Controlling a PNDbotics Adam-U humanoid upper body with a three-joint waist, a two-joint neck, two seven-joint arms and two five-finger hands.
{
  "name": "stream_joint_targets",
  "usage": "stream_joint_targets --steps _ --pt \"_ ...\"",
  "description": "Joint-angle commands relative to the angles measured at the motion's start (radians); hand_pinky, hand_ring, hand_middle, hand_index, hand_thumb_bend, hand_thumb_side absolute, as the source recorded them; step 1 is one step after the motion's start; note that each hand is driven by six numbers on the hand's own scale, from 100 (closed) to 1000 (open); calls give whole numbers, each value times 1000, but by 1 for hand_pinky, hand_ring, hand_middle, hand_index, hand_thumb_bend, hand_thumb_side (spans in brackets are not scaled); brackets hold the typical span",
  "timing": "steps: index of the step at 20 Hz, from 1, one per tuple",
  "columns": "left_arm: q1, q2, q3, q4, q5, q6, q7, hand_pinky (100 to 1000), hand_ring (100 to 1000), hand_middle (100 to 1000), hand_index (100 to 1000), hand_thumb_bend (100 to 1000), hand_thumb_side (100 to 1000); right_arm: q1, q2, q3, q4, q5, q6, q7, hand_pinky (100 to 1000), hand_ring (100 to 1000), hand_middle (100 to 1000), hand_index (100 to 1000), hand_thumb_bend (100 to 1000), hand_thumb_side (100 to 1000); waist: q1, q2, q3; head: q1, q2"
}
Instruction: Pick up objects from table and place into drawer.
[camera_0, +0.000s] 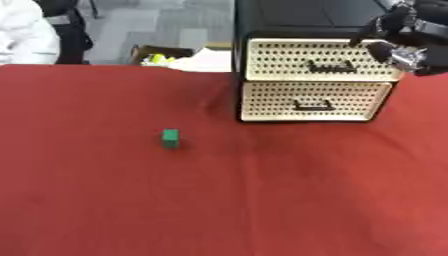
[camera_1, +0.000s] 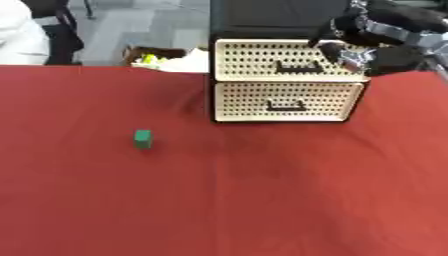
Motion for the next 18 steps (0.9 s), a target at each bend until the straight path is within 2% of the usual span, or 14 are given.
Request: stream_joint_targets --steps 1,18 --pt "-16 7 0 -18 0 1 -5 562 616 703 771 100 907 -22 -19 -2 -4 11 2 11 100 100 100 753 100 1000 -1 -12 3 -4 -11" --pt "-23 0 0 -18 0 -1 -9 561 615 705 773 100 911 -31 11 10 59 75 -17 23 100 100 100 796 100 1000 -1 5 25 -24 -33"
